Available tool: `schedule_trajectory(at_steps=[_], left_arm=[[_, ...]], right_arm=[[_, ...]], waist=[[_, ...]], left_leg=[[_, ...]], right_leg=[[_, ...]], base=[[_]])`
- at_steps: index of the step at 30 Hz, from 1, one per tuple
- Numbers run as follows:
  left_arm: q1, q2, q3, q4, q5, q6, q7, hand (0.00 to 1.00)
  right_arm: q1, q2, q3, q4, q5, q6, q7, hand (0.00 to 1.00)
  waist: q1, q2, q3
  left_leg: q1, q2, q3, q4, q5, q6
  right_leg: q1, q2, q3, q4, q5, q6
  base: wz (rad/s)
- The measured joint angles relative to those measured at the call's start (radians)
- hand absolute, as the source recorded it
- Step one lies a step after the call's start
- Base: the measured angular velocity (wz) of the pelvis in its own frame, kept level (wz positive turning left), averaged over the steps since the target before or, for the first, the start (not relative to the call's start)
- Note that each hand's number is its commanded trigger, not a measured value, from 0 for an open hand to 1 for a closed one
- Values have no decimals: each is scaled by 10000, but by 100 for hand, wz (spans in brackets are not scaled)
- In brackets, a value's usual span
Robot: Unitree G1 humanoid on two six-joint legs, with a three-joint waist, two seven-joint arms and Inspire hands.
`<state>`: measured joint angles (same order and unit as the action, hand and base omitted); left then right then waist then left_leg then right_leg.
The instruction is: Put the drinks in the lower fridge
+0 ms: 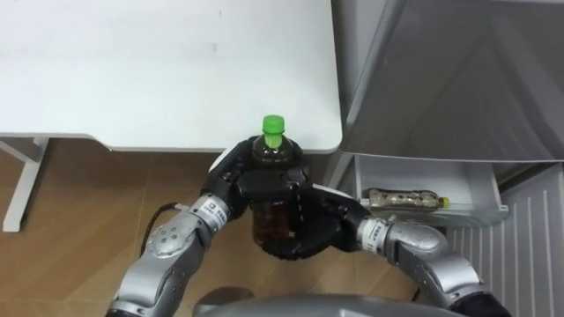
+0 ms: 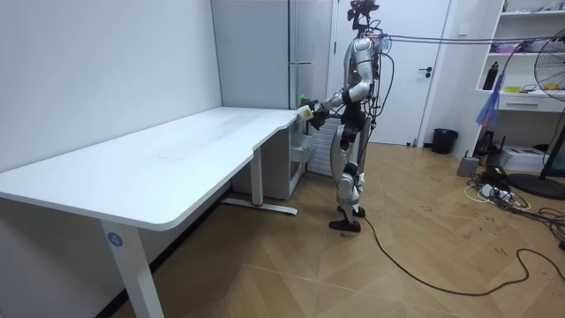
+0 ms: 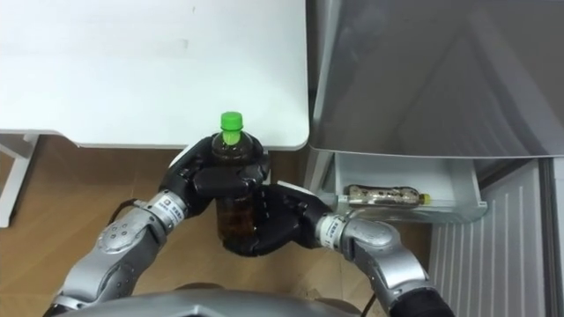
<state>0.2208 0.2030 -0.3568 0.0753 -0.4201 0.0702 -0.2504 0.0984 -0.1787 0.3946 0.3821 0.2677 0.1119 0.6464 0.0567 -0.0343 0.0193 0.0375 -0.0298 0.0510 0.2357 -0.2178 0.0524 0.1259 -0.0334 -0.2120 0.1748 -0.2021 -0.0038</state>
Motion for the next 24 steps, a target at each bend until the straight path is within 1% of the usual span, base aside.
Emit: schedule_trajectory(at_steps=[1, 3, 6, 14, 20, 21, 22, 23, 24], left_arm=[[0, 6, -55, -1, -1, -3, -7, 100], [-4, -22, -144, -1, -7, -2, -43, 100], [-41, -13, -217, -1, 32, -73, -381, 100], [-77, -19, -210, -2, -3, -81, -718, 100], [-120, -32, -271, -2, -3, -152, -968, 100], [-150, -38, -273, 0, -2, -175, -1001, 86], [-172, -47, -274, -1, -3, -175, -1048, 67], [-171, -51, -275, 0, -26, -174, -1046, 63], [-170, -85, -280, 3, -126, -173, -1043, 55]], right_arm=[[-7, -119, 74, -1, -3, -1, -3, 100], [-6, -194, 97, 0, -46, -8, -9, 100], [-6, -214, 80, 6, -44, -7, -62, 100], [-6, -195, 133, 6, -37, -6, -111, 100], [-5, -187, 223, 6, 3, -6, -67, 100], [-6, -181, 251, 5, 49, -8, 37, 100], [-8, -141, 265, 5, 47, -9, 65, 100], [-8, -149, 267, 5, 47, -22, 89, 100], [-9, -139, 280, 5, 49, -75, 102, 100]], waist=[[2, 1, 0], [-2, -1, 1], [-9, 4, -1], [-5, -4, 2], [-3, -15, 9], [-2, -14, 9], [-3, -13, 9], [-2, -10, 11], [-1, -7, 13]], left_leg=[[0, 0, 4, -2, 0, 0], [-7, 1, 13, -5, 0, 0], [-2, 3, 27, -5, 0, 0], [-3, 0, 37, -3, 0, 0], [-4, 1, 37, -6, 0, 0], [-2, 0, 37, -6, 0, 0], [1, 0, 38, -5, 0, 0], [2, -1, 38, -5, 0, 0], [2, -1, 39, -5, 0, 0]], right_leg=[[-4, 0, 10, 0, 0, 0], [-25, 6, 72, -1, 0, 0], [-31, 11, 123, -1, 0, 0], [-42, 10, 159, 3, 0, 0], [-46, 11, 166, 2, 0, 0], [-47, 11, 179, 2, 0, 0], [-46, 12, 188, 1, 0, 0], [-46, 11, 191, 1, 0, 0], [-47, 12, 200, 1, 0, 0]], base=[[0], [0], [-1], [0], [0], [0], [0], [0], [0]])
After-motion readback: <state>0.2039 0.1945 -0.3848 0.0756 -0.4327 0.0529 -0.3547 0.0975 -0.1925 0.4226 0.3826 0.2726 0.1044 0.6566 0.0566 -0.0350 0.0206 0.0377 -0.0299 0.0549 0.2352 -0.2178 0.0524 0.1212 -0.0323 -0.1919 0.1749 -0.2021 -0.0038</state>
